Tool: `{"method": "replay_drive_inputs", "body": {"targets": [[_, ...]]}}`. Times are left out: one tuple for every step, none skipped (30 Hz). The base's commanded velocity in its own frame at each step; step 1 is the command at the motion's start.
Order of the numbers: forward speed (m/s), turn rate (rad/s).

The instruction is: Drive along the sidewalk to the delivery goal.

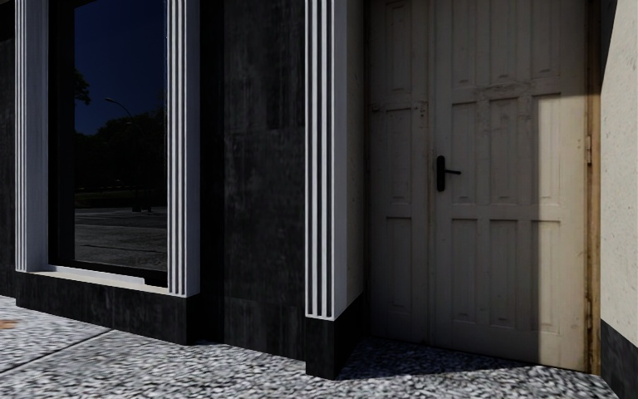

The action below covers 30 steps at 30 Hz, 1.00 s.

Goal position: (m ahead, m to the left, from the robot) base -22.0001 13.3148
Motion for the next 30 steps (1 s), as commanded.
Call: {"method": "replay_drive_inputs", "body": {"targets": [[0.0,0.0],[0.0,0.0],[0.0,0.0],[0.0,0.0],[0.0,0.0],[0.0,0.0],[0.0,0.0],[0.0,0.0],[0.0,0.0],[0.0,0.0],[0.0,0.0],[0.0,0.0],[0.0,0.0],[0.0,0.0],[0.0,0.0],[0.0,0.0],[0.0,0.0],[0.0,0.0],[0.0,0.0],[0.0,0.0],[0.0,0.0],[0.0,0.0],[0.0,0.0],[0.0,0.0],[0.0,0.0],[0.0,0.0],[0.0,0.0],[0.0,0.0],[0.0,0.0],[0.0,0.0]]}}
